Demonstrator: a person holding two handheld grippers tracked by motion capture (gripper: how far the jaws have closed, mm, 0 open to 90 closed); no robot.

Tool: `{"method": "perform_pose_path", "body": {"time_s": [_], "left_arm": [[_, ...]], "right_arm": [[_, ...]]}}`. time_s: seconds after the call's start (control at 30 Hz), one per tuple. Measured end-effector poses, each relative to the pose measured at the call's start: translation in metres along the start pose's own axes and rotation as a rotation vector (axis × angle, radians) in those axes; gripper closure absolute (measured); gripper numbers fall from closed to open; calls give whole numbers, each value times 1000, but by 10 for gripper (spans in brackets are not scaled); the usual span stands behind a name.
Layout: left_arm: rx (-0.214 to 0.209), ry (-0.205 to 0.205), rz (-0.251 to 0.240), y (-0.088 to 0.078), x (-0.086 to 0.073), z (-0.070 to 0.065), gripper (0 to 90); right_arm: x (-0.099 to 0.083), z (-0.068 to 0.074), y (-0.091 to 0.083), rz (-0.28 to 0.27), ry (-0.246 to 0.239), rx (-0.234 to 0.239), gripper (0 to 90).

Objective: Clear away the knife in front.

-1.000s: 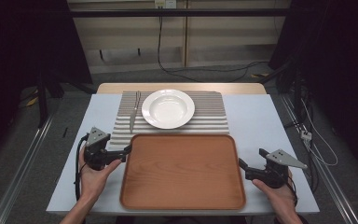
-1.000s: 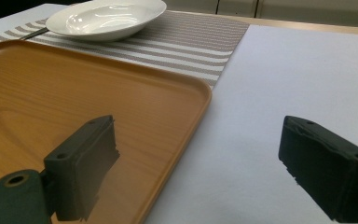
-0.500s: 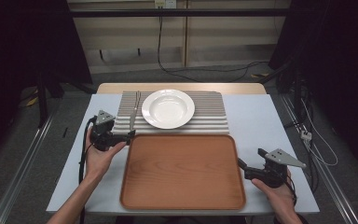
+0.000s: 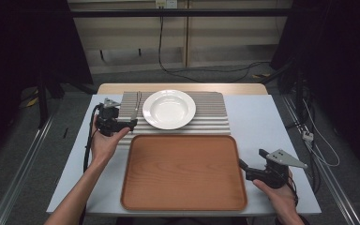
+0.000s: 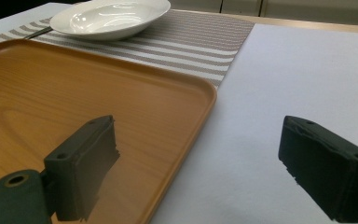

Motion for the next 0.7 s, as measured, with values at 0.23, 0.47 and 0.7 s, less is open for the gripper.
{"method": "perform_pose_path", "body": {"time_s": [0.23, 0.47, 0.7], "left_arm": [[-6, -22, 27, 19, 15, 10, 177], [17, -22, 31, 38, 25, 27, 214], [9, -75, 52, 63, 27, 42, 259]], "right_arm": [[-1, 0, 1, 9, 0, 1, 111], [-1, -3, 1, 6, 14, -7, 110], [-2, -1, 4, 15, 12, -5, 110]]}}
Point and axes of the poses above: each handheld gripper's, and its own axes: y roughly forward along the jaws, x roughly out of its top, z roughly to its left, the point moved 3 cm from there along y, roughly forward along the jaws, and after that the axes turned 9 degrees about y, right-handed, at the moved point
